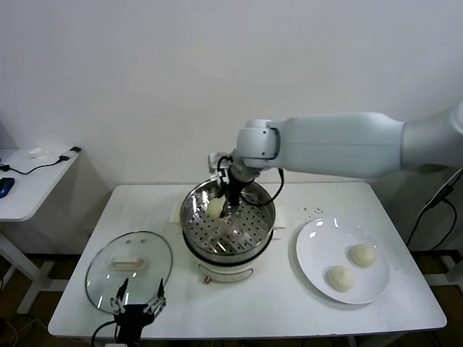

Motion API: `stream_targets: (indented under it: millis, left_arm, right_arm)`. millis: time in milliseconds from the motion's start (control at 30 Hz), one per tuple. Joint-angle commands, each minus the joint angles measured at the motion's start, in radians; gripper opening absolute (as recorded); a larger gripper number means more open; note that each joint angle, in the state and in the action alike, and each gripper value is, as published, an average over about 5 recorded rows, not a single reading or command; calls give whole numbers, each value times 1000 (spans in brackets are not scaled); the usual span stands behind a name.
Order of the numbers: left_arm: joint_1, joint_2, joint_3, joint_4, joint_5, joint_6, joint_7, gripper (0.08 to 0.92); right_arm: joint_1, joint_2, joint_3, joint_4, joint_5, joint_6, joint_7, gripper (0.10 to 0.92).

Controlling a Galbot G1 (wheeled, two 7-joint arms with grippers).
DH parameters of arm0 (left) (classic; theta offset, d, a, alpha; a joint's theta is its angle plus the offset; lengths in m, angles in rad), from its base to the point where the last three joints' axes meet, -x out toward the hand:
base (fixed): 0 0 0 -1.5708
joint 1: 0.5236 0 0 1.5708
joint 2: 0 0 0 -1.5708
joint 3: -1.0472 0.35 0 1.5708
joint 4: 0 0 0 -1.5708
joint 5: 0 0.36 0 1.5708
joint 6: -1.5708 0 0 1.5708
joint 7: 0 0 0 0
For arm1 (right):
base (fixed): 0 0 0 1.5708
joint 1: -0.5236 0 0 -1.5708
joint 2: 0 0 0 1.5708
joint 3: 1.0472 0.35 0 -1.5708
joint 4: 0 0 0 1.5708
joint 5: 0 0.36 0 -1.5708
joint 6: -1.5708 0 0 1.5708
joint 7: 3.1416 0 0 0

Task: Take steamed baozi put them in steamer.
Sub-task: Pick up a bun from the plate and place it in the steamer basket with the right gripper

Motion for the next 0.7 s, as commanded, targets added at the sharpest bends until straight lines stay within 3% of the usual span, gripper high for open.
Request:
stream_targets:
  millis: [33,467,700]
  left_arm:
    - [-2,0,-1,4,-1,1,-1,823]
    - [-6,0,0,11,-3,-1,-1,823]
    - [-6,-3,1,9,-2,-1,-2,823]
  right_arm:
    - [-137,103,24,-121,-25,-32,62,585]
    - [-196,141,39,-167,-42,-27,89,598]
    - [-174,98,51,-135,-72,19,54,769]
